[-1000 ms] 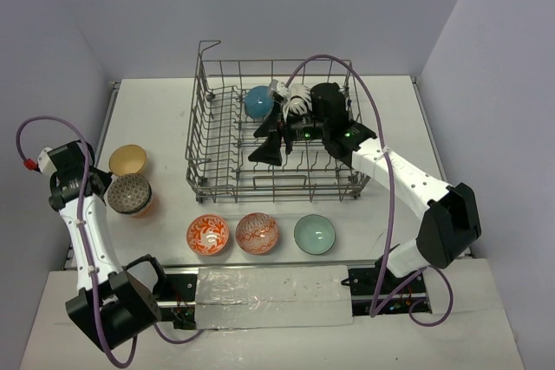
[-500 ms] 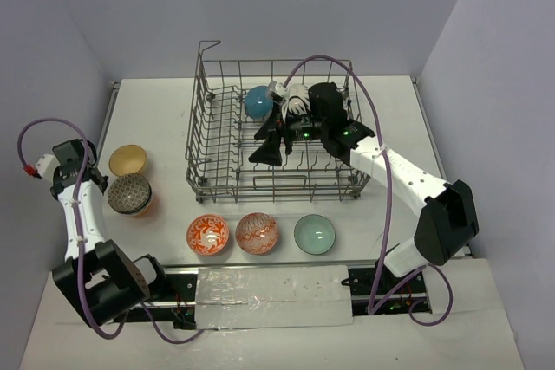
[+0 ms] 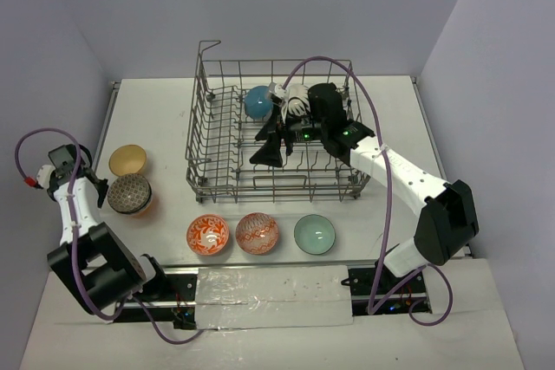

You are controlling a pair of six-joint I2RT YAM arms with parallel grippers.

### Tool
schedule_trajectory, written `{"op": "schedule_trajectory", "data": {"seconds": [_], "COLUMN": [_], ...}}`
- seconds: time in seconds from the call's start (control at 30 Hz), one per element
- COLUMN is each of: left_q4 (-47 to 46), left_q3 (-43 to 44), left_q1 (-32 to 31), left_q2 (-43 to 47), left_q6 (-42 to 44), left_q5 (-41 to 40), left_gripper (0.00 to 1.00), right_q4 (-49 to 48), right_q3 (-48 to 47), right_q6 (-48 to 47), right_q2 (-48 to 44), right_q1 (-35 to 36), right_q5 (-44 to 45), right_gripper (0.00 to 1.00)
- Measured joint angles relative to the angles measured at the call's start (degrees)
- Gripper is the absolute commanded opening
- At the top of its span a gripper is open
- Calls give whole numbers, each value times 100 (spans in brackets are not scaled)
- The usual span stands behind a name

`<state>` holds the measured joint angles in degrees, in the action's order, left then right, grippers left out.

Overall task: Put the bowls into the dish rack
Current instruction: Move the bowl to the corner of the board.

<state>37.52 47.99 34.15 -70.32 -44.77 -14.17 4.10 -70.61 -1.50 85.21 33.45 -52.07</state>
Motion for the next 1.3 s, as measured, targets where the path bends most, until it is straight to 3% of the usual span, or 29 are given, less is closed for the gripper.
{"op": "schedule_trajectory", "data": {"seconds": [0.47,1.3], "left_q4": [-131,-229], "left_q3": [0,90], "left_q1": [-90,-1340], "left_q2": [-302,-420], "left_q6": [-22,-267], "left_q5": [289,223], "left_gripper": [20,19], "right_q4": [26,68], "right_q3": [0,0], "right_q6": [-103,-122], "right_q2": [0,0], "right_q1": [-15,-61], "right_q5": [9,22], "right_gripper": [91,92]}}
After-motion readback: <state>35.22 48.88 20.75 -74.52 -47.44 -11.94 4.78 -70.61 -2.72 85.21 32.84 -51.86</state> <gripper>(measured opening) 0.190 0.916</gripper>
